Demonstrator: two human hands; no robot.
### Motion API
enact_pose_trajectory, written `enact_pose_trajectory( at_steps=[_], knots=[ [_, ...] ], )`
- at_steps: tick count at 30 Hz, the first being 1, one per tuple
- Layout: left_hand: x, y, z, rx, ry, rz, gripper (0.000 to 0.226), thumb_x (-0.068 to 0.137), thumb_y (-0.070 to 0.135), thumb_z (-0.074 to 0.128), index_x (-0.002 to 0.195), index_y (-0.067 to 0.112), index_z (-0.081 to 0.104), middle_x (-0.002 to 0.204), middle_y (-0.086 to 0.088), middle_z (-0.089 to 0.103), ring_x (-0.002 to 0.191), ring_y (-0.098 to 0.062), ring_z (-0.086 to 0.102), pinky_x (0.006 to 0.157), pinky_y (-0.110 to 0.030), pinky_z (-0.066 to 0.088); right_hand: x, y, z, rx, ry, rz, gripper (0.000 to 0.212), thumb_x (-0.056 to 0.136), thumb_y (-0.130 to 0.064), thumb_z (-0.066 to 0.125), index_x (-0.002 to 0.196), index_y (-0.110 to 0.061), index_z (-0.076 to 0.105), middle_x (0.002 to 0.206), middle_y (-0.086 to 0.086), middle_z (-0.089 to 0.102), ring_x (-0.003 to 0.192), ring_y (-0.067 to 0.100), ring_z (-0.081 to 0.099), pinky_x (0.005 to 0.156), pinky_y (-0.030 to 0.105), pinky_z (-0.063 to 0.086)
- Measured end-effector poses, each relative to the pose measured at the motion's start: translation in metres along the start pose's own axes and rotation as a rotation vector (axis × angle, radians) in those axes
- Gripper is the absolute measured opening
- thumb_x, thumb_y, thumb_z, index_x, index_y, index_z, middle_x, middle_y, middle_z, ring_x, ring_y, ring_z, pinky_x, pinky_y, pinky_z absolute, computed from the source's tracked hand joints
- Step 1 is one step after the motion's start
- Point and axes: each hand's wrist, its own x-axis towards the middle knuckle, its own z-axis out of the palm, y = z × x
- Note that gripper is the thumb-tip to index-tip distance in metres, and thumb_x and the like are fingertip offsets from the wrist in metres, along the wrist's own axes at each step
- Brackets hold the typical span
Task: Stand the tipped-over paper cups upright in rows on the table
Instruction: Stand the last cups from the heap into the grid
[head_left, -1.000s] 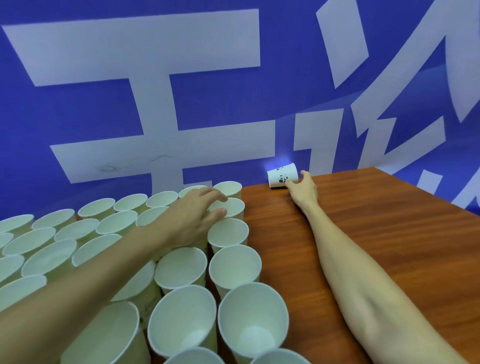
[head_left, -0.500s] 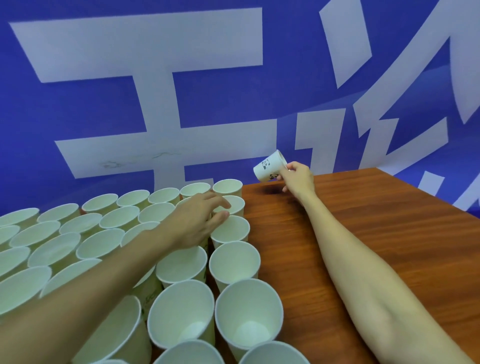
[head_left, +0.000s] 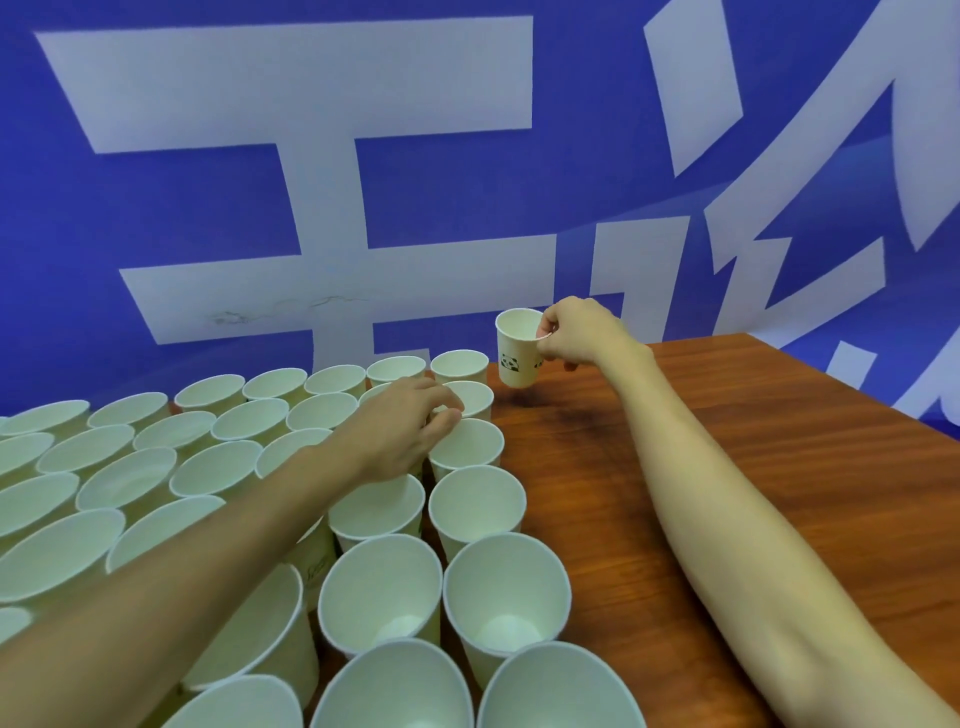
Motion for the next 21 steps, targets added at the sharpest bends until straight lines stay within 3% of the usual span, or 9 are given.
enact_pose_trajectory(
  at_steps=[7, 11, 21],
  knots=[
    [0.0, 0.001, 0.0, 0.003, 0.002, 0.002, 0.032, 0.101, 0.037, 0.04, 0.123, 0.028, 0.06, 0.137, 0.006, 0.053, 0.124, -0.009, 0.045, 0.098, -0.026, 0.039, -0.004, -0.004, 0.003, -0.011, -0.219, 0.012, 0.006, 0.086, -0.014, 0.063, 0.088, -0.018, 0.066, 0.083, -0.001, 0.071, 0.066, 0.012, 0.069, 0.055, 0.025, 0.047],
    [0.001, 0.0, 0.001, 0.007, 0.004, 0.009, 0.031, 0.101, 0.038, 0.041, 0.122, 0.028, 0.061, 0.134, 0.006, 0.055, 0.119, -0.009, 0.047, 0.093, -0.022, 0.038, -0.004, -0.006, 0.011, -0.015, -0.231, 0.006, 0.005, 0.086, -0.017, 0.062, 0.085, -0.02, 0.066, 0.082, -0.002, 0.071, 0.063, 0.012, 0.069, 0.057, 0.027, 0.049],
    [0.001, -0.002, 0.001, 0.002, 0.002, 0.013, 0.031, 0.1, 0.038, 0.041, 0.121, 0.028, 0.062, 0.133, 0.006, 0.056, 0.118, -0.01, 0.048, 0.096, -0.027, 0.043, -0.008, -0.011, 0.01, -0.074, -0.246, 0.011, 0.005, 0.089, -0.015, 0.06, 0.09, -0.018, 0.065, 0.084, 0.001, 0.07, 0.066, 0.014, 0.07, 0.057, 0.026, 0.049]
  ],
)
